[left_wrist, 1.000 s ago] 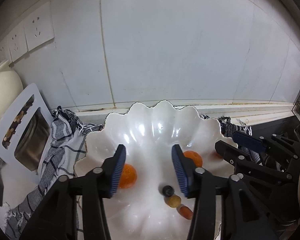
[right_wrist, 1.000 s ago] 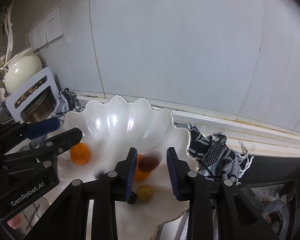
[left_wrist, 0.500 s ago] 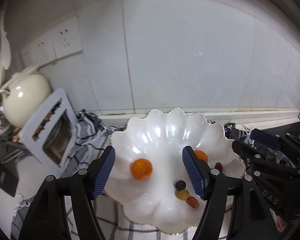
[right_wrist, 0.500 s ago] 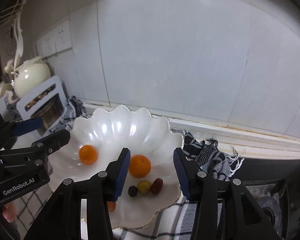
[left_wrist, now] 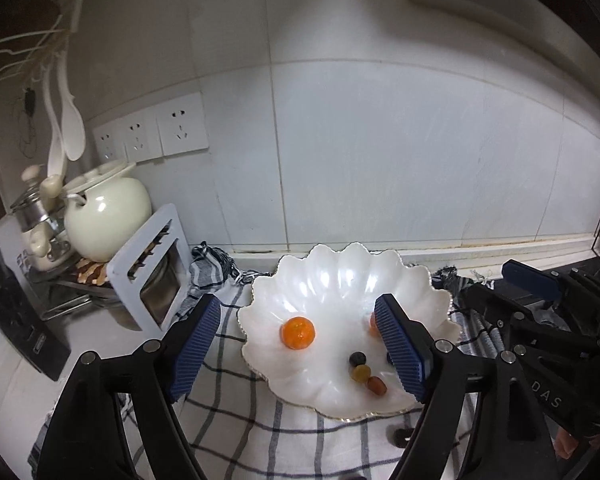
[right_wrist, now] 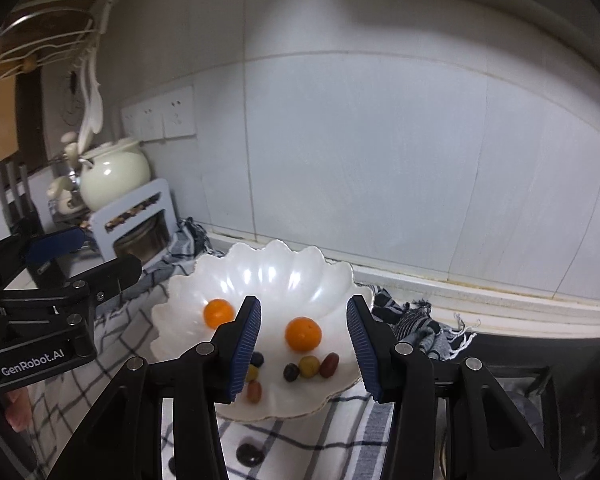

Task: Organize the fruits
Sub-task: 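Withdraw both tools from the bowl back over the cloth, then grasp the large dark plum with the left tool while the right tool grasps another dark fruit, then carry both dark fruits into the bowl and open both tools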

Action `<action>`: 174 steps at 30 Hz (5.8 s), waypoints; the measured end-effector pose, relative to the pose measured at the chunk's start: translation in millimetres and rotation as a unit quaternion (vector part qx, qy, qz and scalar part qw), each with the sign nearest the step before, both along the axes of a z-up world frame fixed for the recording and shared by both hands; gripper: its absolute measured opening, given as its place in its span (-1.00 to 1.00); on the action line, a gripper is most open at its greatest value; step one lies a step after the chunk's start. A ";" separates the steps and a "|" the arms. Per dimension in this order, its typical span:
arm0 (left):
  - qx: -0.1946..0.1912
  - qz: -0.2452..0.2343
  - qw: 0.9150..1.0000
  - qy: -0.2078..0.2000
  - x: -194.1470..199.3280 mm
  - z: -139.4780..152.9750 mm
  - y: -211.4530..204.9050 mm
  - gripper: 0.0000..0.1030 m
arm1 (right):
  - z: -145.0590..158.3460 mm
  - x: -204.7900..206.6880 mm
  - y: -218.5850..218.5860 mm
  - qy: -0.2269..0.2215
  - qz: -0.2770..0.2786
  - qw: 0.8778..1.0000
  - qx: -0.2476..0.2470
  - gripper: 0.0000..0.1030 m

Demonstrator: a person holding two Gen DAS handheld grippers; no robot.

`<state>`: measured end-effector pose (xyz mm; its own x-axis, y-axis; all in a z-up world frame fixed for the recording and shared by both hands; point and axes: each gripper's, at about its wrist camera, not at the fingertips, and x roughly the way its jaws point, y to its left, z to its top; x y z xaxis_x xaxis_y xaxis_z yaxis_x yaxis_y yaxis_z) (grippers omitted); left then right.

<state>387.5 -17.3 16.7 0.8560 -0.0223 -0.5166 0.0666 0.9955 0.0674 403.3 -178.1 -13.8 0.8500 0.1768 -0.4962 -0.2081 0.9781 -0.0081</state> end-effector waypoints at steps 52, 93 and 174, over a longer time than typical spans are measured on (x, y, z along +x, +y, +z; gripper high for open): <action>0.003 0.012 0.996 0.083 -93.0 -99.7 -18.0 0.35 | -91.9 -49.4 11.1 0.101 0.116 0.988 -0.023 -0.10; -0.038 -0.040 0.982 0.183 -52.5 -175.5 -26.1 -0.48 | -155.8 -9.8 32.3 0.191 0.137 0.971 -0.037 -0.41; -0.061 -0.101 0.992 0.055 60.2 -35.1 -0.6 -0.49 | -15.4 40.7 21.2 0.028 -0.025 0.999 0.012 -0.41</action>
<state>447.6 -17.9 -18.4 0.7666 -0.2552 -0.5893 0.2653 0.9615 -0.0713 444.0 -157.0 -29.2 0.8285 0.1479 -0.5401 -0.1591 0.9869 0.0262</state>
